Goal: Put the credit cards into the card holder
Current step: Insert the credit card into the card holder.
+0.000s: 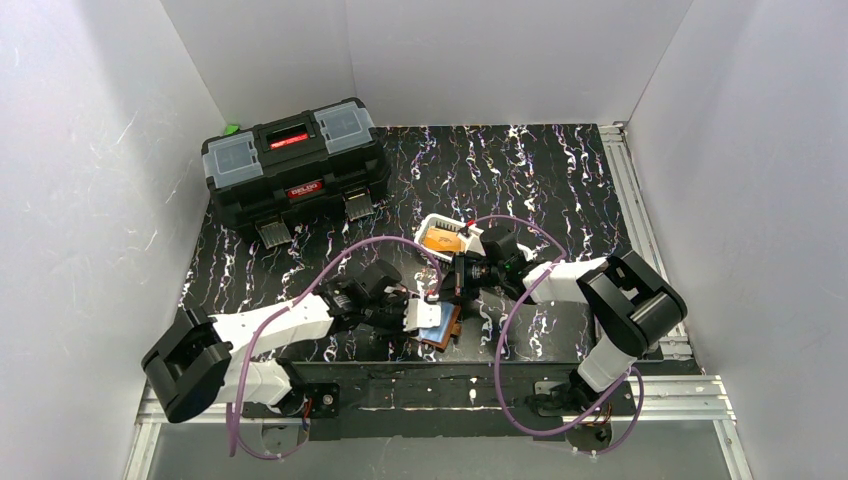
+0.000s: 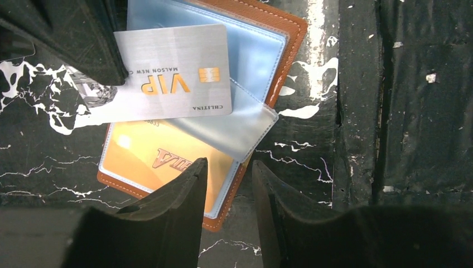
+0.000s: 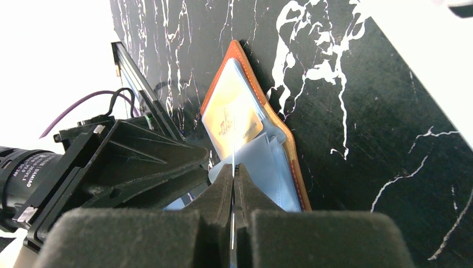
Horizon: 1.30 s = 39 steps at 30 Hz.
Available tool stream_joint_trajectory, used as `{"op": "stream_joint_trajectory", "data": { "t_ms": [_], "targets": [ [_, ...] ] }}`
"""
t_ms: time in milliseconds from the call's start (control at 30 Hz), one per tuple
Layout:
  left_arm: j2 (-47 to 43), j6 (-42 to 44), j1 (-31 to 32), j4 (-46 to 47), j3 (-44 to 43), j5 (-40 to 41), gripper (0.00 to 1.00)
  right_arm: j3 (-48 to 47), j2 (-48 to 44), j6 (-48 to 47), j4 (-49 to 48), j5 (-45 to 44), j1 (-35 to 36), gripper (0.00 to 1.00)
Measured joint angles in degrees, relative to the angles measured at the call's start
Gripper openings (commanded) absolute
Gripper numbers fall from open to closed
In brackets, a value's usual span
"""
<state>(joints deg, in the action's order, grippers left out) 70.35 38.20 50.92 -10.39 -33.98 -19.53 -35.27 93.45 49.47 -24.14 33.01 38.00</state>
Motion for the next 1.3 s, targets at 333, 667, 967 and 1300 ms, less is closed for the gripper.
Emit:
{"op": "stream_joint_trajectory", "data": {
  "t_ms": [333, 667, 967, 1300],
  "targets": [
    [0.5, 1.1, 2.6, 0.4, 0.1, 0.7, 0.37, -0.5, 0.7, 0.1, 0.0, 0.2, 0.0, 0.01],
    [8.7, -0.8, 4.7, 3.6, -2.4, 10.7, 0.11, -0.5, 0.7, 0.1, -0.1, 0.2, 0.0, 0.01],
    [10.8, -7.1, 4.7, 1.9, -5.2, 15.2, 0.03, -0.1, -1.9, -0.2, 0.3, -0.8, 0.0, 0.01],
    [10.8, -13.4, 2.2, -3.8, -7.4, 14.7, 0.00, 5.9, -11.7, -0.6, 1.7, -3.6, -1.7, 0.01]
  ]
}}
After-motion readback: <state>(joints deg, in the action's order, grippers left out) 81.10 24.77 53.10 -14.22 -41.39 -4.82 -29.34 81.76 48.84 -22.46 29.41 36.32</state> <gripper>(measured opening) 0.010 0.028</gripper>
